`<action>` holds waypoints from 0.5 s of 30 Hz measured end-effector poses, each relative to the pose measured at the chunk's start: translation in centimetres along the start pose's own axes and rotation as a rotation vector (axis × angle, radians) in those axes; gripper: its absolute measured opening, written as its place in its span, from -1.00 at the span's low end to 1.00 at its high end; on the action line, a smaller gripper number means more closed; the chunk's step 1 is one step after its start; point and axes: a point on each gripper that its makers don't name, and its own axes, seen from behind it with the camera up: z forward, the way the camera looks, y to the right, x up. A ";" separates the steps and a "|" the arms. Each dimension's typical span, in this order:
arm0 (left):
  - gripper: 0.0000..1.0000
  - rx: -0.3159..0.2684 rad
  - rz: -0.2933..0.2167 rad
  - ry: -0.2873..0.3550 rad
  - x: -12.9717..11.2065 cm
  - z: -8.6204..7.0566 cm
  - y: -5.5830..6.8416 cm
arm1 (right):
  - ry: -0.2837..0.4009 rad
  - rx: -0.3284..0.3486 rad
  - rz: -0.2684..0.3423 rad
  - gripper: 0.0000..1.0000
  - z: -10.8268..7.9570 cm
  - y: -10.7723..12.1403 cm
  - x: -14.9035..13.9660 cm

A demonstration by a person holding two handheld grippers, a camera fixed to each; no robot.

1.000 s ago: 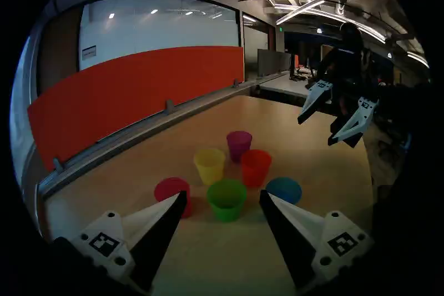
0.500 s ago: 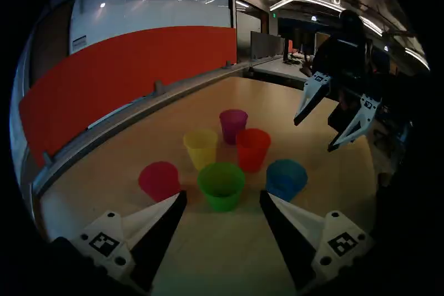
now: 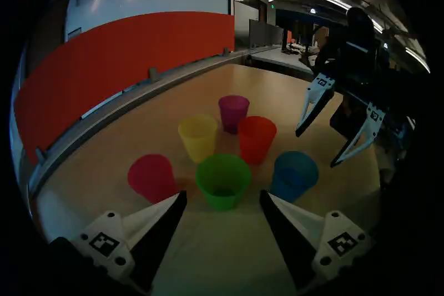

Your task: Pour water

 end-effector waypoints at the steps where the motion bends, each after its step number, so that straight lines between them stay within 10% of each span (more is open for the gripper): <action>1: 0.96 -0.001 -0.002 -0.005 -0.1 0.2 0.0 | -0.004 0.002 0.001 1.00 0.1 -0.1 -0.2; 15: 0.96 -0.008 -0.001 -0.048 -0.9 2.2 -0.3 | -0.039 0.013 -0.004 1.00 2.2 -0.2 -1.9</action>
